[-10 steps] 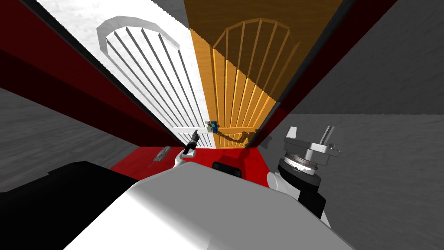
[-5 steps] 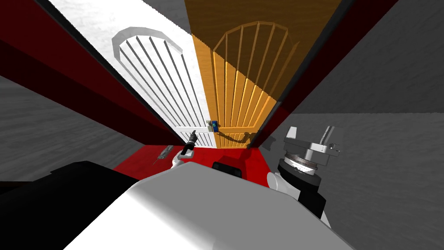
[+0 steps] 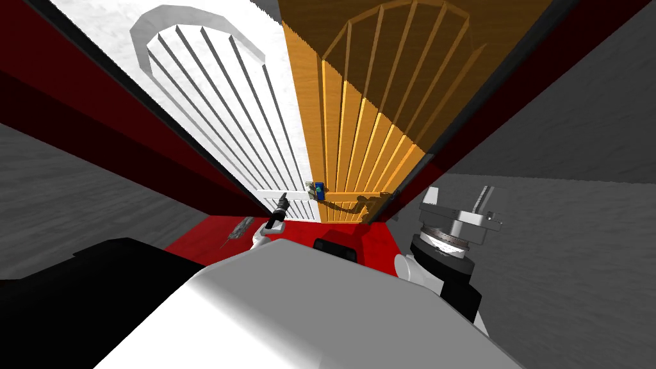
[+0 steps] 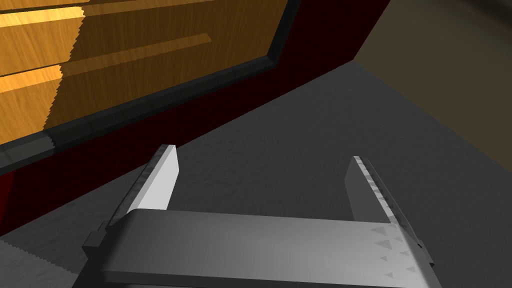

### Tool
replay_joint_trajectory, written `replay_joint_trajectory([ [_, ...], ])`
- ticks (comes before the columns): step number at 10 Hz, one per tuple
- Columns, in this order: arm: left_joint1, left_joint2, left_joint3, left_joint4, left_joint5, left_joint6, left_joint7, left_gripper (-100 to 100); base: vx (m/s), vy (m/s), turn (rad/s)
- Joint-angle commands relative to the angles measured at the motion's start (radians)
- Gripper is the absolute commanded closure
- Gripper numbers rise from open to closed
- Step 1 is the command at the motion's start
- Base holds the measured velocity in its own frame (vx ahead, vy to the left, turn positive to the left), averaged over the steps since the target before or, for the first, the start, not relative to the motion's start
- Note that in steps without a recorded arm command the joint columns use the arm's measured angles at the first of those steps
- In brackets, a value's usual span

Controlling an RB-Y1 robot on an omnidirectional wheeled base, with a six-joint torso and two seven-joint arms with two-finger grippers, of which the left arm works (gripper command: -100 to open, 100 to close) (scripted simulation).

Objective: Pull the door open

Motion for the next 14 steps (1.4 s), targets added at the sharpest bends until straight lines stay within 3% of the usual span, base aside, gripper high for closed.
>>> replay_joint_trajectory([
  [1, -0.019, -0.012, -0.014, -0.005, -0.003, 0.001, -0.003, -100, 0.191, -0.002, -0.130],
  [4, -0.052, -0.032, -0.050, -0.017, -0.009, -0.002, -0.003, -100, 0.217, -0.108, -0.162],
  [5, -0.038, -0.030, -0.043, -0.036, -0.008, 0.010, -0.004, -100, 0.079, -0.067, -0.020],
  [6, -0.038, -0.030, -0.043, -0.036, -0.008, 0.010, -0.004, 100, -0.005, 0.007, 0.024],
  [11, -0.038, -0.030, -0.043, -0.036, -0.008, 0.010, -0.004, 100, -0.015, 0.010, -0.010],
  [13, -0.011, -0.013, -0.025, -0.026, -0.004, 0.011, 0.001, 100, -0.190, 0.094, 0.143],
  [14, -0.013, -0.020, -0.035, -0.030, -0.005, 0.005, 0.001, -100, -0.183, 0.048, 0.038],
])
